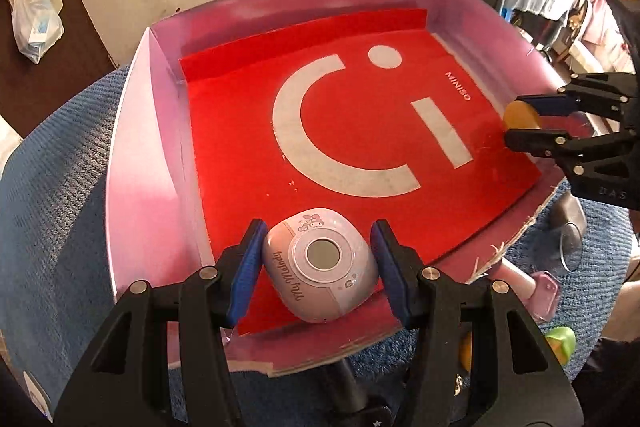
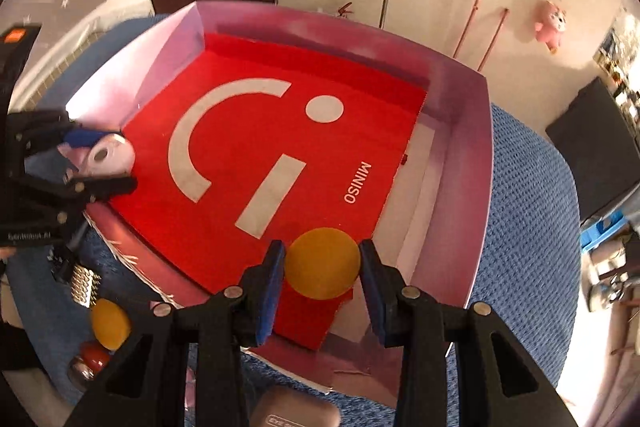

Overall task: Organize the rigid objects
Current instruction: 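Carry both items into the red tray and open both tools to release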

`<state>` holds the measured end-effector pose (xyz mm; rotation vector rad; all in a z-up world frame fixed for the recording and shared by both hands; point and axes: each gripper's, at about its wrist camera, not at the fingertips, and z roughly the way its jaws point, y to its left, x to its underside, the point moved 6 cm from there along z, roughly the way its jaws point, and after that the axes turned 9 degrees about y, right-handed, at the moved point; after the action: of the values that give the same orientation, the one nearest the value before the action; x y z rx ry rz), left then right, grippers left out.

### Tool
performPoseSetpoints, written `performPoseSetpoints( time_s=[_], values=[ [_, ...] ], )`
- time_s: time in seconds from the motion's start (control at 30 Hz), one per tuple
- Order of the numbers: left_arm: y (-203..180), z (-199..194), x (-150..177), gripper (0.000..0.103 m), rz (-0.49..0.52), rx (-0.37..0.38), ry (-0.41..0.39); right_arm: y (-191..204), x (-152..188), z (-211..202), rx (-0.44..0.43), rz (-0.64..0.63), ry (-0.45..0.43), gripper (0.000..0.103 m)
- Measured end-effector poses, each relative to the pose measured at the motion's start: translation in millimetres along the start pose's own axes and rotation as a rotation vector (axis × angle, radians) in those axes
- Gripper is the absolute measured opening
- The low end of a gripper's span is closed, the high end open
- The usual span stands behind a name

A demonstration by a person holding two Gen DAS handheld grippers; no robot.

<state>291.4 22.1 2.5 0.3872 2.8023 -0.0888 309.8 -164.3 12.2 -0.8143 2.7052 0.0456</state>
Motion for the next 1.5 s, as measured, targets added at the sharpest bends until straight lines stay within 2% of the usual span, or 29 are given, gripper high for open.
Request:
performPoseSetpoints(
  time_s=[0.2,0.37,0.47,0.73,0.93,1.2,1.33,1.43,1.5],
  values=[
    [1,9,1,0.052,0.012,-0.017,0.025,4,1,5,0.045,-0.063,0.041,0.040],
    [1,10,1,0.052,0.017,-0.020,0.027,10,1,0,0.073,-0.106,0.034,0.040],
    [0,12,-1,0.052,0.017,-0.018,0.030,14,-3,0,0.077,-0.123,0.040,0.040],
    [0,13,-1,0.052,0.027,-0.021,0.033,16,-5,20,0.091,-0.166,0.122,0.040],
    [0,14,0,0.052,0.026,-0.020,0.031,17,-5,21,0.084,-0.172,0.129,0.041],
    [-1,14,1,0.054,0.021,-0.019,0.022,23,-5,24,0.071,-0.181,0.128,0.053],
    [-3,9,3,0.061,0.025,-0.001,0.010,25,-3,23,0.058,-0.174,0.122,0.056],
    [-4,4,3,0.063,0.027,0.001,-0.006,26,-3,18,0.060,-0.179,0.111,0.065],
    [-4,0,3,0.063,0.024,-0.001,-0.017,27,-3,15,0.071,-0.179,0.096,0.074]
  ],
)
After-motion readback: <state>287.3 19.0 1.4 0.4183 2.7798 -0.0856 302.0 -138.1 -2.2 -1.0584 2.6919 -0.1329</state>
